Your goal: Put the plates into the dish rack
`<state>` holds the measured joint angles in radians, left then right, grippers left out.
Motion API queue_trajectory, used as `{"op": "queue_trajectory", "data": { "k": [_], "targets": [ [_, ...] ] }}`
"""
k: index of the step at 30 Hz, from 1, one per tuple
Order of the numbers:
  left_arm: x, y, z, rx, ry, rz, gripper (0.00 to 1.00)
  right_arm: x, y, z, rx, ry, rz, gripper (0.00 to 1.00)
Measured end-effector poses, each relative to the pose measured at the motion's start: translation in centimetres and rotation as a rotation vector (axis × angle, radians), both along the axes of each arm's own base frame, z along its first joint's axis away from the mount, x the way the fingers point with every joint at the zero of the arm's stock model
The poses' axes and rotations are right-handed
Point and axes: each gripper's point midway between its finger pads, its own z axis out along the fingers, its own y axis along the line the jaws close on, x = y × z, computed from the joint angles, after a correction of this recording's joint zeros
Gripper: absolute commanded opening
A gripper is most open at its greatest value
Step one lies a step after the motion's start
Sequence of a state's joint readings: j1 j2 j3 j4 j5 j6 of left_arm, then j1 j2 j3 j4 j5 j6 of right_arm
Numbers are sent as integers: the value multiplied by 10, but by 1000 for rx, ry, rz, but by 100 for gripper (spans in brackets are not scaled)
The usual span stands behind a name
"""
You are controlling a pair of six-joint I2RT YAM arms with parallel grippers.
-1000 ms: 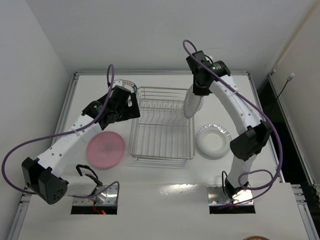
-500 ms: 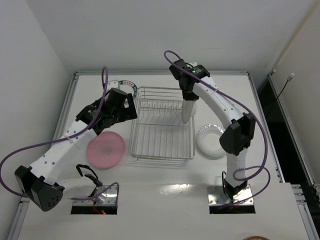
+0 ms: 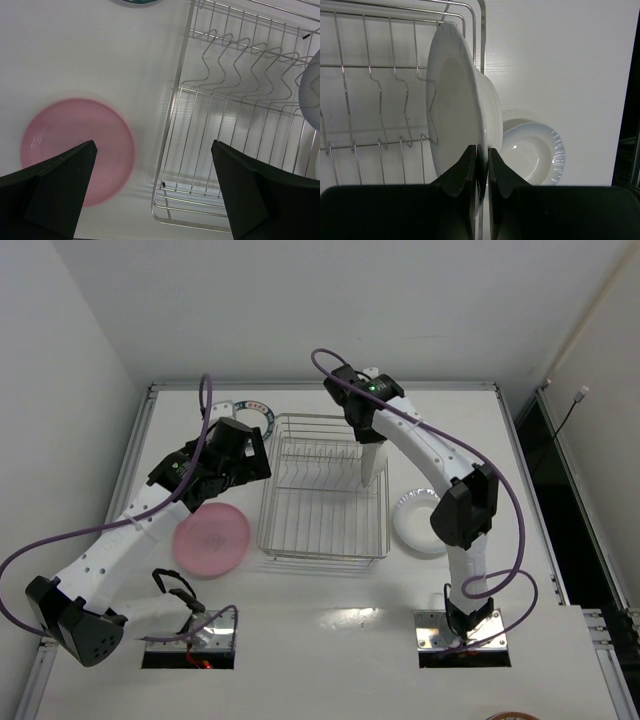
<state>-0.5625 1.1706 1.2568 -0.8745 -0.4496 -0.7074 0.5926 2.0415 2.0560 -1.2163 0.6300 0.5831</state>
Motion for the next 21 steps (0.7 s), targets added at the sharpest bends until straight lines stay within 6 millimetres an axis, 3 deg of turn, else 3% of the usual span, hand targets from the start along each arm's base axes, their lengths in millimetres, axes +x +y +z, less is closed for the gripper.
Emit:
{"op": "queue_trajectory", "data": {
  "k": [4,6,7,12,21],
  "targets": [
    [0,0,-1,1,2,0,100,0,1,0,-2,1,7,2],
    [-1,0,-2,3,5,0,100,0,2,0,-3,3,11,11],
    [-1,1,-3,4,7,0,100,-1,2,0,-1,5,13,21],
    [-1,1,-4,5,9,-1,100,-5,21,-10,41,41,56,31],
    [-3,2,-12,16,26,-1,100,-11,38,-15,62,58,98,33]
  ]
}}
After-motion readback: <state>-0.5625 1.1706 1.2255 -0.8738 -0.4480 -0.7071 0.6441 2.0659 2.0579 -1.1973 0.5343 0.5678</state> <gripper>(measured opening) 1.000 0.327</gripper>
